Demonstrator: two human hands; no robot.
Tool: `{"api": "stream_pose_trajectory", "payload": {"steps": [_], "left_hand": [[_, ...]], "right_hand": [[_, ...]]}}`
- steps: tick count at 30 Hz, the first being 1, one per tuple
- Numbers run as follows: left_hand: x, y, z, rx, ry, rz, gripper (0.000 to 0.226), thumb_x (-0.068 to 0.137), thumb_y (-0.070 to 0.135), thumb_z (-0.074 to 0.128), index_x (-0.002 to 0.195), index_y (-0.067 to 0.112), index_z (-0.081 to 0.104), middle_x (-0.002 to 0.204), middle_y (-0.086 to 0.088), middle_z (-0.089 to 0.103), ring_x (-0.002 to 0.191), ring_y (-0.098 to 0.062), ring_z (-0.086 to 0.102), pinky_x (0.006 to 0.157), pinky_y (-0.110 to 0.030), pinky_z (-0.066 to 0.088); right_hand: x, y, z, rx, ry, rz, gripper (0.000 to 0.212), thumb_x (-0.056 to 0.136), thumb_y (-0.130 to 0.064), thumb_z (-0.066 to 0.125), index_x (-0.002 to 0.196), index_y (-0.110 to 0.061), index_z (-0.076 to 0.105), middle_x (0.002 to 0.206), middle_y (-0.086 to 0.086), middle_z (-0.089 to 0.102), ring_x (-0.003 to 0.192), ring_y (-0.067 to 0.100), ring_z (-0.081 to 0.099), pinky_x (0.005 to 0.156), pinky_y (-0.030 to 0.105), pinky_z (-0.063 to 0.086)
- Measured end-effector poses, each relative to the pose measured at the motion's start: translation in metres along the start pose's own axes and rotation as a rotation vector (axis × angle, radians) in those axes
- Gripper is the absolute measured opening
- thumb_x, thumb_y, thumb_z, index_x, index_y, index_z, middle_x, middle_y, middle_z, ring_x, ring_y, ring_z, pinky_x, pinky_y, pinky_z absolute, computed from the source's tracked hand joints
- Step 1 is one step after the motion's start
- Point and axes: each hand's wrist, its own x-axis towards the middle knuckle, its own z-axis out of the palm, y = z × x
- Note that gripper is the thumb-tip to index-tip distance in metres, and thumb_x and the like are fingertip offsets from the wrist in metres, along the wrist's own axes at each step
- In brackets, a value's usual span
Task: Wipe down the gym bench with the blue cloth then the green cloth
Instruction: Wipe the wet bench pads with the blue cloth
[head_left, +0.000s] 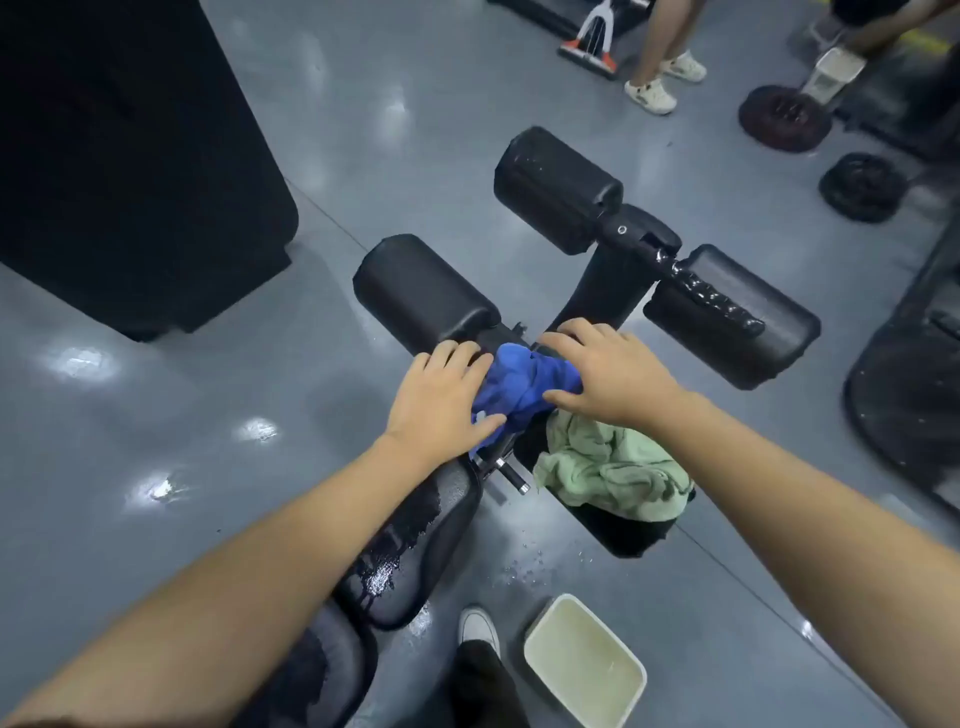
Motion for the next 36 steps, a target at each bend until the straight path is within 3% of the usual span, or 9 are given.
{"api": "stream_pose_trajectory", "payload": {"steps": [6, 14, 20, 23, 30, 36], "left_hand": [[0.010, 0.005, 0.045, 0.012, -0.133, -0.086, 0.067, 0.073, 0.071, 0.065, 0.109, 0.015, 0.063, 0.110, 0.000, 0.058, 0.100, -0.023, 0.054, 0.082, -0.036, 0.045], [0.007, -0.004, 0.055, -0.071, -0.058, -0.098, 0.024, 0.067, 0.036, 0.075, 0.070, 0.015, 0.062, 0.083, 0.001, 0.056, 0.074, -0.022, 0.053, 0.062, -0.033, 0.035], [-0.021, -0.026, 0.021, -0.147, 0.037, -0.214, 0.014, 0.068, 0.027, 0.064, 0.076, 0.016, 0.063, 0.085, 0.006, 0.056, 0.076, -0.020, 0.050, 0.057, -0.031, 0.037], [-0.047, -0.041, -0.008, -0.162, 0.110, -0.266, 0.014, 0.071, 0.027, 0.068, 0.078, 0.017, 0.061, 0.085, 0.007, 0.054, 0.077, -0.019, 0.051, 0.050, -0.033, 0.045], [-0.163, -0.118, -0.074, -0.092, 0.176, -0.361, 0.017, 0.075, 0.031, 0.069, 0.082, 0.018, 0.061, 0.092, 0.007, 0.055, 0.083, -0.019, 0.053, 0.051, -0.032, 0.045], [-0.271, -0.178, -0.088, -0.016, 0.213, -0.386, 0.016, 0.074, 0.028, 0.069, 0.080, 0.017, 0.059, 0.091, 0.008, 0.055, 0.080, -0.017, 0.052, 0.046, -0.032, 0.044]], "right_hand": [[0.028, 0.002, 0.033, 0.099, -0.149, -0.010, 0.078, 0.081, -0.061, 0.062, 0.149, -0.042, 0.029, 0.137, -0.005, 0.043, 0.106, 0.023, 0.057, 0.079, 0.037, 0.051], [0.034, -0.008, 0.029, 0.120, -0.160, -0.024, 0.058, 0.079, -0.039, 0.069, 0.134, -0.034, 0.050, 0.120, -0.002, 0.048, 0.091, 0.026, 0.059, 0.074, 0.037, 0.050], [0.028, -0.033, 0.012, 0.082, -0.109, -0.011, 0.053, 0.080, -0.031, 0.067, 0.131, -0.031, 0.055, 0.114, -0.001, 0.052, 0.089, 0.025, 0.058, 0.074, 0.039, 0.051], [0.025, -0.067, -0.007, 0.063, -0.021, -0.055, 0.051, 0.081, -0.031, 0.067, 0.130, -0.029, 0.056, 0.112, 0.000, 0.053, 0.086, 0.026, 0.058, 0.069, 0.036, 0.047], [0.025, -0.209, -0.032, 0.076, 0.126, -0.256, 0.046, 0.080, -0.029, 0.069, 0.125, -0.024, 0.060, 0.108, 0.001, 0.055, 0.083, 0.028, 0.060, 0.060, 0.032, 0.039], [0.011, -0.321, -0.001, 0.139, 0.126, -0.298, 0.049, 0.081, -0.031, 0.070, 0.127, -0.027, 0.058, 0.111, -0.001, 0.055, 0.088, 0.028, 0.061, 0.069, 0.042, 0.053]]}}
